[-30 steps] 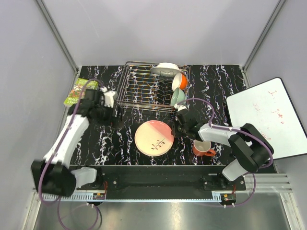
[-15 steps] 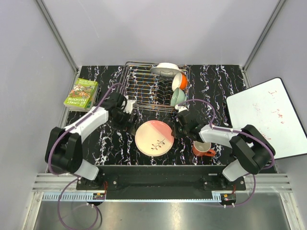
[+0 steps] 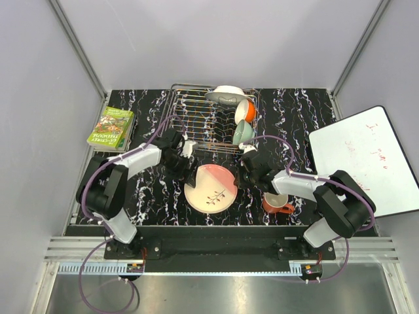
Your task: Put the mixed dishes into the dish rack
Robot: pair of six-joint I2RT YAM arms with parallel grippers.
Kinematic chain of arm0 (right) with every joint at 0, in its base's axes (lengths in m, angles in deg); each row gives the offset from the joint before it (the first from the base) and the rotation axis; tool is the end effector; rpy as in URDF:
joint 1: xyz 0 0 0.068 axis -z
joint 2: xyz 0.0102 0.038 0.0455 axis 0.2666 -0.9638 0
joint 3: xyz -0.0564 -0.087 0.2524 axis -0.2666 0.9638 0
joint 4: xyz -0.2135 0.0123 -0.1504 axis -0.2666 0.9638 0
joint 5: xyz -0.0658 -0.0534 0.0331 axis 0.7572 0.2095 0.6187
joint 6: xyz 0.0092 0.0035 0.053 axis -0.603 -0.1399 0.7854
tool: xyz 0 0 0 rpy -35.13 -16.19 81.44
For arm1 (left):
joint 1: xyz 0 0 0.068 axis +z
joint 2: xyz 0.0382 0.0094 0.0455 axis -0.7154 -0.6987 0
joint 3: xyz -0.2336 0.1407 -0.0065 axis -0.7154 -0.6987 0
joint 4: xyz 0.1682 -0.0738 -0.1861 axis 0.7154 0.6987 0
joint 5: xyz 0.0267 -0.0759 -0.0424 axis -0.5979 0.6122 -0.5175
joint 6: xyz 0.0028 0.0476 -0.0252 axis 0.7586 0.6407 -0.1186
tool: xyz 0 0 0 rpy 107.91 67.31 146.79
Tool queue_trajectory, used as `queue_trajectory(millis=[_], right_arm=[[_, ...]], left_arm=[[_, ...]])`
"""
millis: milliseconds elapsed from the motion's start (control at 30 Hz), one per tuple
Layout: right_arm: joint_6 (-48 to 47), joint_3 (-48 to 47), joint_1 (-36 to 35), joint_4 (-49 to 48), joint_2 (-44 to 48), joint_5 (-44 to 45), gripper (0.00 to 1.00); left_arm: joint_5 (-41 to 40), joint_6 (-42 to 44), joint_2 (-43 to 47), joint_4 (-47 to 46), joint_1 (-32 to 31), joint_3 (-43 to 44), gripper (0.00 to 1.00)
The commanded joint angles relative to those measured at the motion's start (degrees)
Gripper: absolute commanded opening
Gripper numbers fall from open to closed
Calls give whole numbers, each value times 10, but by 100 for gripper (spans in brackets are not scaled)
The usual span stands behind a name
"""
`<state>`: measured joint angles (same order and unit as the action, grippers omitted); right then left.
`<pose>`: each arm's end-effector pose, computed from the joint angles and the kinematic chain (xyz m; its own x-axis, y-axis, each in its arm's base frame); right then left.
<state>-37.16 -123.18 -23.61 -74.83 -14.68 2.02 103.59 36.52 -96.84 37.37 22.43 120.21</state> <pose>0.2243 0.1816 0.1510 -0.7863 -0.1108 -0.6079 -0.3326 0.9050 0.2653 0.2766 -0.1332 0.1706 -0.8809 0.3718 -0.2927 0.4609 0.8142 -0.3529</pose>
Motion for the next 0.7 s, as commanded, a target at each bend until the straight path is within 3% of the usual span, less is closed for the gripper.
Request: queue_trajectory(millis=[0, 67, 233, 533, 633, 667], right_arm=[[4, -2, -5, 9, -2, 11, 20], [5, -1, -5, 9, -2, 10, 20], [4, -3, -5, 13, 8, 3, 20], [5, -12, -6, 14, -8, -4, 19], [2, -15, -5, 14, -12, -18, 19], [2, -13, -5, 14, -10, -17, 19]], left_arm=[[25, -6, -28, -31, -4, 12, 88], [30, -7, -38, -34, -6, 15, 86], [51, -1, -73, -36, -7, 26, 61], [73, 27, -92, -36, -12, 23, 46], [88, 34, -95, -37, -12, 24, 31], [91, 38, -95, -34, -12, 24, 20]])
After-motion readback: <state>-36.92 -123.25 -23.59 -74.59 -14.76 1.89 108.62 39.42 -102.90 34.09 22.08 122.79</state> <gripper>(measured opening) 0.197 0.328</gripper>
